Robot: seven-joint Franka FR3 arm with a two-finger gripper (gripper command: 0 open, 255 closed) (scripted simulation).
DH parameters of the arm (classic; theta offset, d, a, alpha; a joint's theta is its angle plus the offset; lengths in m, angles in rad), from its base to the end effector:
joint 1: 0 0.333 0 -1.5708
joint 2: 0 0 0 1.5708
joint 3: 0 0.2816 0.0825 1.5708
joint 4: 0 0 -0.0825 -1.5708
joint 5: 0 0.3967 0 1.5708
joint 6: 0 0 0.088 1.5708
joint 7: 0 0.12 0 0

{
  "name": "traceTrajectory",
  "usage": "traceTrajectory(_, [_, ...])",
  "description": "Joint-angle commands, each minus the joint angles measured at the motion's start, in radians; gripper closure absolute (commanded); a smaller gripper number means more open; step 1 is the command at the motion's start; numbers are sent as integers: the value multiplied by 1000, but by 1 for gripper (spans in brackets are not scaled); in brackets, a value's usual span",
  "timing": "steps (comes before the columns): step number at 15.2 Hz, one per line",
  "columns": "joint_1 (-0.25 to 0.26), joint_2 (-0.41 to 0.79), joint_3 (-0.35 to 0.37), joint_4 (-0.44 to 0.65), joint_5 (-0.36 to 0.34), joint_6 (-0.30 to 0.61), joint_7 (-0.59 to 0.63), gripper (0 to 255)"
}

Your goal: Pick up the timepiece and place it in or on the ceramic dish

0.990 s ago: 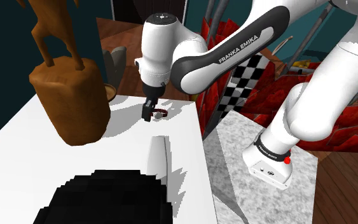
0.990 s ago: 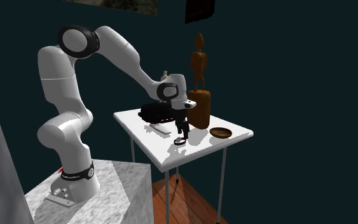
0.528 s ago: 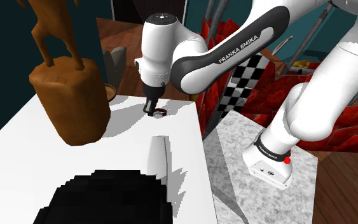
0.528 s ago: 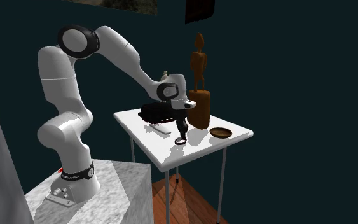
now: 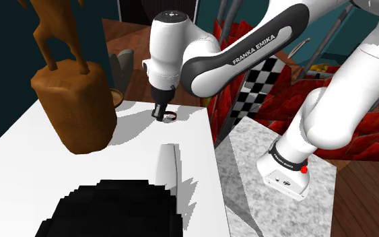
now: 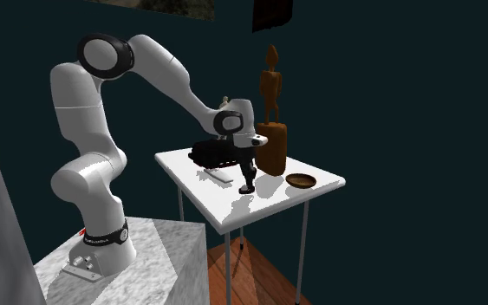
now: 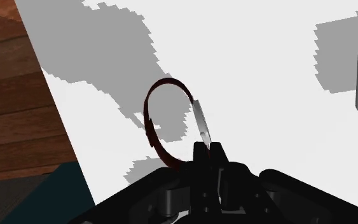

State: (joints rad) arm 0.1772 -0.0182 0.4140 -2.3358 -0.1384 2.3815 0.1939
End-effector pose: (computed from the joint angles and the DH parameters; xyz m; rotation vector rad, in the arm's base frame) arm 0.4334 0.2874 0.2923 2.9706 0.7505 0.1497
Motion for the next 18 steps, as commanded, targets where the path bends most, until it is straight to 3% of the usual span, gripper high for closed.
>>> traceTrajectory(1, [0, -17, 0, 8, 13, -23, -11, 255])
traceTrajectory(18, [6, -137, -14, 129, 89, -250, -83, 255])
